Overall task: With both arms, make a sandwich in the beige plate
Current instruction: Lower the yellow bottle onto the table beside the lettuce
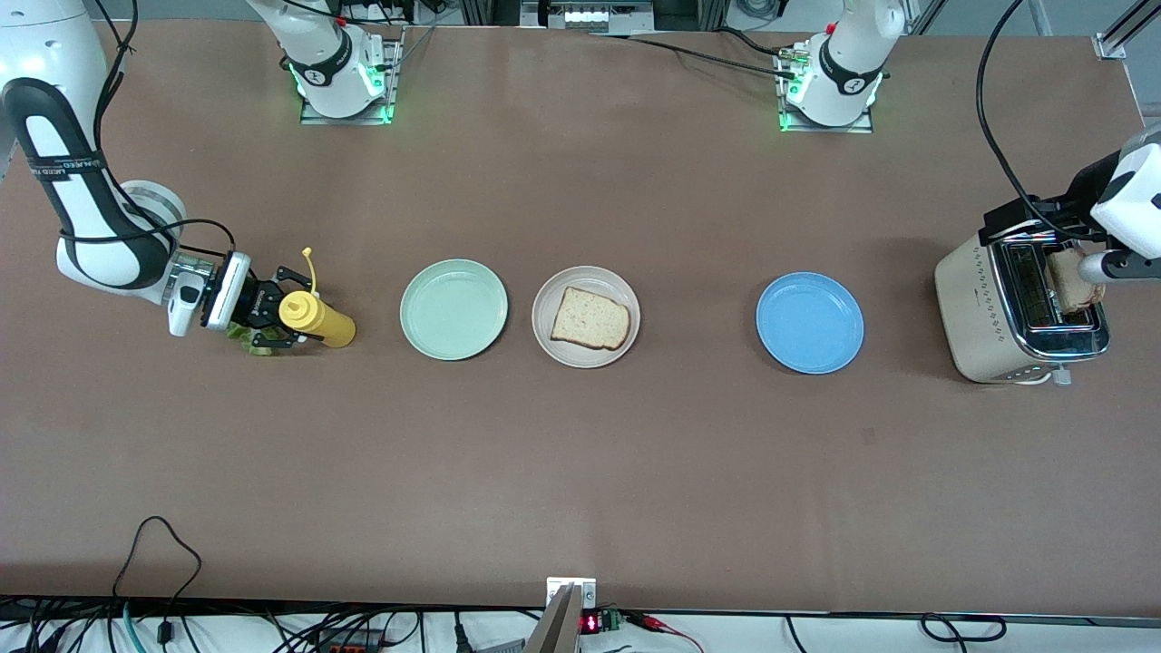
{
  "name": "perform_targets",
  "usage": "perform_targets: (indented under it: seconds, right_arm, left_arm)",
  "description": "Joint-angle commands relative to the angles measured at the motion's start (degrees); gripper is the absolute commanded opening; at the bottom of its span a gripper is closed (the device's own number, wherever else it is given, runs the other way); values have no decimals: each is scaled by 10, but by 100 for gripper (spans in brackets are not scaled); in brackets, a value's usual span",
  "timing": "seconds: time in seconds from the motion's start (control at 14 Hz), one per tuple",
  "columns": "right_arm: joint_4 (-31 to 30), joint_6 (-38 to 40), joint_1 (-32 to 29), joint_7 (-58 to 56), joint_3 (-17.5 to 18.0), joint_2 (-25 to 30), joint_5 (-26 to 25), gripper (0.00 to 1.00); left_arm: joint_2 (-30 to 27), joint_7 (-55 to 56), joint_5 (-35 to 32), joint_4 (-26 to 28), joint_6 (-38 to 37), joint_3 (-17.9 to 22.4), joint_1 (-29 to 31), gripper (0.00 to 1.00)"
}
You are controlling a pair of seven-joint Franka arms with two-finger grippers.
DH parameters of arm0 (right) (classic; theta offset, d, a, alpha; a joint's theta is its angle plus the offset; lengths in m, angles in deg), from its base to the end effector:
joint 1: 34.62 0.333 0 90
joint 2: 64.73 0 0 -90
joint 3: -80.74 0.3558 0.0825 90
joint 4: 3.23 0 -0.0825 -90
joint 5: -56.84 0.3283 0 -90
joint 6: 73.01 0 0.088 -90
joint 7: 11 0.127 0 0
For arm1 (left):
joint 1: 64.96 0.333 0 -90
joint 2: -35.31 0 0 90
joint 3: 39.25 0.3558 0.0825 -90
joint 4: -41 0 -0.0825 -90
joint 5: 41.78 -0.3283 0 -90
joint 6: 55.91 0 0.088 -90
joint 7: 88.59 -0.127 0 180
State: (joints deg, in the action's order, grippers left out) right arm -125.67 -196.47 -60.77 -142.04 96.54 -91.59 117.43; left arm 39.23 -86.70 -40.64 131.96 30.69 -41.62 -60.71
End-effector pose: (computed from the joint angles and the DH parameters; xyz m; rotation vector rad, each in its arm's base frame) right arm 0.5245 -0.0493 0.2501 -1.8814 -1.3866 -0.8263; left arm 0.5093 0.0149 0.5983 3.1091 0.1026 -0.2251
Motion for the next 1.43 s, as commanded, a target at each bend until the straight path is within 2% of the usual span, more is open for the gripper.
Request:
perform_targets:
  seconds: [0.0, 0.14, 0.57, 1.0, 1.22, 1.36]
  right_arm:
    - [1, 0, -13, -3, 13, 1, 14, 90]
    - [1, 0, -13, -2, 13, 1, 14, 100]
    - [-1, 1, -18, -8, 12, 4, 9, 100]
    - [-14, 3, -25, -33, -19, 3, -14, 100]
    - [-14, 5, -33, -36, -32, 6, -43, 100]
    - [-14, 6, -37, -35, -54, 12, -75, 100]
  left_arm:
    - [-11, 4, -11, 9, 1, -3, 1, 100]
    - [-11, 5, -7, 9, 1, -2, 1, 100]
    - [-12, 4, -4, 8, 1, 5, 3, 100]
    - [-18, 29, 0, 5, 23, -2, 12, 100]
    - [-18, 8, -2, 5, 19, -4, 11, 100]
    - [-17, -8, -4, -3, 11, -5, 11, 100]
